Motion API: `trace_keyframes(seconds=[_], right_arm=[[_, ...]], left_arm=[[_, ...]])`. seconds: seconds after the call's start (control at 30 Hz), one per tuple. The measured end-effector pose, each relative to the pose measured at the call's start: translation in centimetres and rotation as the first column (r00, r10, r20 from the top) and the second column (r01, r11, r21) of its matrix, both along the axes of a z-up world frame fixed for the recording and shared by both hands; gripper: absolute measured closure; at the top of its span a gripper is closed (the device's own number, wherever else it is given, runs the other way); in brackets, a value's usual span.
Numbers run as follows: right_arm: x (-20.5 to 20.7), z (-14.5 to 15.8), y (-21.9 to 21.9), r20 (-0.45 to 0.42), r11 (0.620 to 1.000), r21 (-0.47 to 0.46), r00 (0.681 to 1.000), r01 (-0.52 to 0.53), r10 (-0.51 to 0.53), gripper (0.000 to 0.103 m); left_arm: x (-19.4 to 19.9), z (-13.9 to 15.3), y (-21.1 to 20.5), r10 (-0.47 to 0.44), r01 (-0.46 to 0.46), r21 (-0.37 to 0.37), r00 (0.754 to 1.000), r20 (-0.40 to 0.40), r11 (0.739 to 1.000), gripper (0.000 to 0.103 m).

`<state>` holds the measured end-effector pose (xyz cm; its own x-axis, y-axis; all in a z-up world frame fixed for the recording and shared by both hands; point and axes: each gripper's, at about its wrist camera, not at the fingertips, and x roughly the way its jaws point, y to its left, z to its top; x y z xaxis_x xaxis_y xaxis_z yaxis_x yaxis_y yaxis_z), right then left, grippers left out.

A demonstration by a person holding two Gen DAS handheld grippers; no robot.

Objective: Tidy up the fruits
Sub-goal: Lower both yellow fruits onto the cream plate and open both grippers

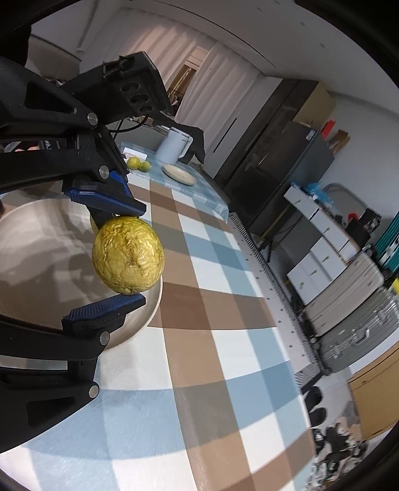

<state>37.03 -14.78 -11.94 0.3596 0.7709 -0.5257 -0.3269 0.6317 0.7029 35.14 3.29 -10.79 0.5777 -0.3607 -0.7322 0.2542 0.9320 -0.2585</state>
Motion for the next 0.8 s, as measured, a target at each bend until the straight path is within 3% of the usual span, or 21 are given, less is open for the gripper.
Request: trace_keyframes(seconds=[0.2, 0.43, 0.53, 0.63, 0.8], right_arm=[[0.9, -1.1, 1.5, -0.015, 0.997, -0.081, 1.000, -0.006, 0.005, 0.050], [1.8, -2.2, 2.0, -0.069, 0.996, -0.091, 0.998, 0.009, -0.016, 0.044], [1.3, -1.5, 1.9, -0.046, 0.997, -0.080, 0.999, 0.014, -0.018, 0.036], [0.2, -0.1, 1.4, -0.008, 0.996, -0.084, 0.999, 0.039, -0.040, 0.035], [-2.6, 2.2, 0.1, 0.047, 0.994, -0.083, 0.996, 0.075, -0.071, 0.027]], left_arm=[[0.8, -1.0, 0.1, -0.006, 0.006, -0.004, 1.000, 0.015, 1.000, 0.057], [0.8, -1.2, 0.7, -0.007, 0.008, -0.031, 1.000, 0.013, 0.999, 0.056], [-0.1, -0.2, 0.9, 0.002, -0.002, -0.022, 0.999, 0.033, 1.000, 0.050], [-1.3, 1.2, 1.3, 0.022, -0.020, -0.028, 0.998, 0.054, 0.999, 0.037], [-4.2, 3.9, 1.7, 0.045, -0.044, -0.013, 0.995, 0.092, 0.999, 0.025]])
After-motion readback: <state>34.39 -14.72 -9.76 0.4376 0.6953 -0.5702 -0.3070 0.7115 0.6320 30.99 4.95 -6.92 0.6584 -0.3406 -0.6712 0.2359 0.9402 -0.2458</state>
